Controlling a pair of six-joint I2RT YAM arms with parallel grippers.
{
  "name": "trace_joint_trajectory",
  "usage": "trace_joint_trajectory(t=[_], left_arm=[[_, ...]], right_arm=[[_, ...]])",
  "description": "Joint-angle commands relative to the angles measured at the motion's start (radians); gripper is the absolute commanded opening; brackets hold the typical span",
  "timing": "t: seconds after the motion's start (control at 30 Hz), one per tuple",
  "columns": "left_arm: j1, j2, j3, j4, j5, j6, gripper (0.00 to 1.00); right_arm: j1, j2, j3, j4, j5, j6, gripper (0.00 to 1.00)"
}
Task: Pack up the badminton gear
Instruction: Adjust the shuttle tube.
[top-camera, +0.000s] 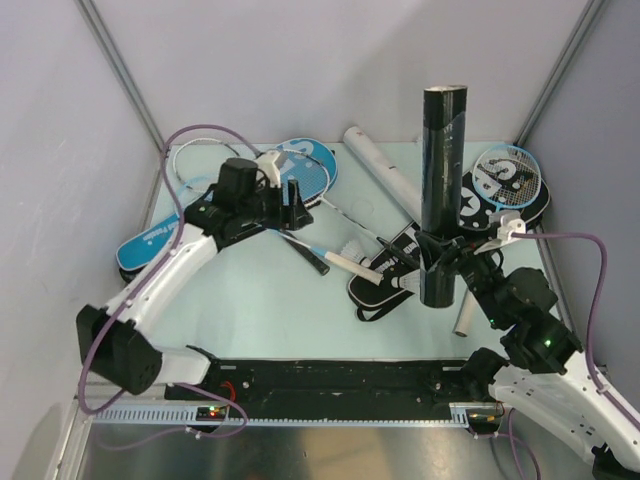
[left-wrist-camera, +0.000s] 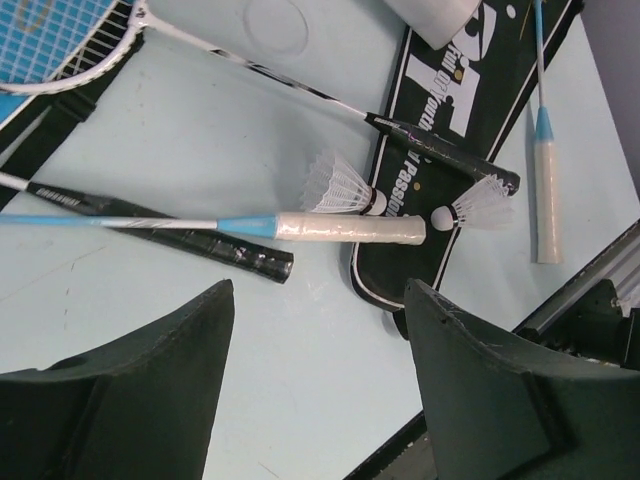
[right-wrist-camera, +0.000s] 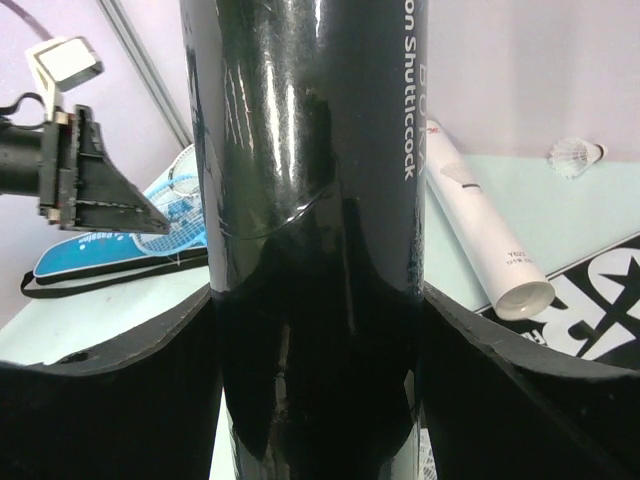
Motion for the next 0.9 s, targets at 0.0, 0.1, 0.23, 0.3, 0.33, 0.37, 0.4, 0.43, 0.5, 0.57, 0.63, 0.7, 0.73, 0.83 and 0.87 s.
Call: trace_joint_trajectory(t=[0.0,0.1,0.23,0.3,0.33,0.37,0.4,0.43,0.5,0.57,0.63,0.7,0.73,0.83,0.87], left_arm=[[-0.05,0.068,0.085,0.088,0.025,0.043,0.74],[-0.071,0.14,0.101,0.136,0.031,0.026,0.73],[-0.102,0.189,0.123,0.202,0.036,0.014,0.72],[-0.115,0.175,0.114,0.248,0.034,0.012,0.72],[-0.117,0.161,0.096,0.277,0.035,0.005,0.73],[-0.118,0.133,0.076,0.327,0.038,-0.009,0.75],[-0.119,0.109,0.05,0.369,0.053,-0.024,0.77],[-0.119,0.081,0.026,0.434,0.07,-0.054,0.79],[-0.121,0.034,-0.015,0.56,0.14,-0.115,0.82],[-0.123,0.003,-0.034,0.656,0.222,-0.178,0.86],[-0.129,-0.017,-0.053,0.749,0.296,-0.237,0.89],[-0.14,-0.03,-0.068,0.833,0.349,-0.296,0.92],[-0.151,-0.032,-0.077,0.877,0.369,-0.323,0.93],[-0.185,-0.026,-0.086,0.956,0.399,-0.372,0.94],[-0.199,-0.018,-0.084,0.979,0.408,-0.385,0.95]], right_arm=[[0.004,-0.028,0.063,-0.055,0.05,0.052,0.3],[0.003,-0.035,0.064,-0.109,0.094,0.09,0.29],[0.003,-0.032,0.062,-0.175,0.156,0.142,0.29],[0.002,-0.025,0.062,-0.192,0.145,0.149,0.29],[0.002,-0.02,0.063,-0.192,0.107,0.145,0.3],[0.002,-0.017,0.062,-0.184,0.069,0.134,0.3],[0.002,-0.013,0.058,-0.175,0.022,0.127,0.3],[0.003,-0.012,0.049,-0.157,-0.017,0.123,0.3],[0.004,-0.016,0.023,-0.109,-0.105,0.114,0.3],[0.004,-0.025,-0.003,-0.051,-0.171,0.122,0.3],[0.004,-0.038,-0.028,0.022,-0.211,0.138,0.3],[0.005,-0.043,-0.048,0.09,-0.245,0.147,0.3],[0.005,-0.039,-0.055,0.128,-0.265,0.149,0.3],[0.007,-0.018,-0.079,0.221,-0.357,0.13,0.31],[0.009,-0.006,-0.088,0.257,-0.382,0.119,0.31]])
